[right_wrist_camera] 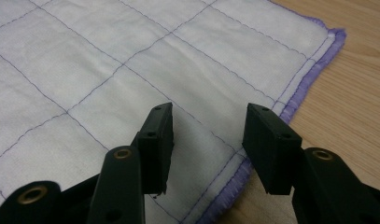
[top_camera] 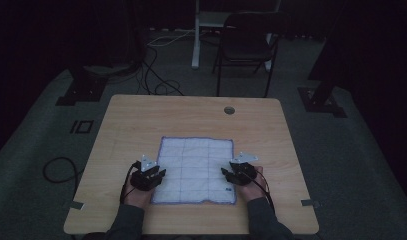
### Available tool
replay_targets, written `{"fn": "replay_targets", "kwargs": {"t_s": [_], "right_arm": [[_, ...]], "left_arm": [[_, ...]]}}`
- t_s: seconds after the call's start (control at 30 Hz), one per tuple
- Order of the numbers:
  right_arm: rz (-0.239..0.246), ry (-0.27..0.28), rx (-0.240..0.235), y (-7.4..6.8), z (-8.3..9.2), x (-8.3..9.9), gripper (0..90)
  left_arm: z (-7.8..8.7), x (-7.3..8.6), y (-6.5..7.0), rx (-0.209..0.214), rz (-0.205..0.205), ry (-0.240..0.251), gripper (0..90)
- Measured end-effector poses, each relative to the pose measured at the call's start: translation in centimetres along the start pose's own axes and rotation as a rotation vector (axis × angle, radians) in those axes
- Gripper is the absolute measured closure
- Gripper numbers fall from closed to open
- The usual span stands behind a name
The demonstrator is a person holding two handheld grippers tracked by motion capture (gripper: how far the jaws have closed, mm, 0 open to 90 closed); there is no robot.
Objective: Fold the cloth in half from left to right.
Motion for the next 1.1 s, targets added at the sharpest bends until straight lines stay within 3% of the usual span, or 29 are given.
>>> {"fn": "replay_targets", "kwargs": {"t_s": [0.1, 0.23, 0.4, 0.67, 1.1], "right_arm": [[-0.001, 0.002, 0.001, 0.0, 0.0, 0.0, 53.1], [-0.005, 0.004, 0.004, -0.1, 0.0, 0.1, 53.1], [-0.006, 0.008, 0.006, -0.1, 0.0, 0.1, 53.1], [-0.008, 0.010, 0.006, -0.1, 0.0, 0.2, 53.1], [-0.011, 0.010, 0.002, -0.1, 0.1, 0.2, 52.6]], "left_arm": [[0.4, -0.2, -0.8, -0.035, 0.038, 0.033, 60.9], [0.1, -0.4, -1.7, -0.051, 0.084, 0.015, 57.3], [-0.3, -0.5, -2.1, -0.055, 0.105, 0.009, 55.1], [-0.8, -0.4, -1.9, -0.054, 0.105, -0.009, 54.2], [-1.2, -0.2, -0.8, -0.039, 0.068, -0.031, 53.9]]}}
Point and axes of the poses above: each handheld gripper's, and its own axes: z roughly backward along the jaws, x roughly out of its underside, y roughly to its right, the point moved 1 cm from there along -z, roughly forward along the jaws, and after that the axes turned 15 degrees about z, right-handed, at the moved point
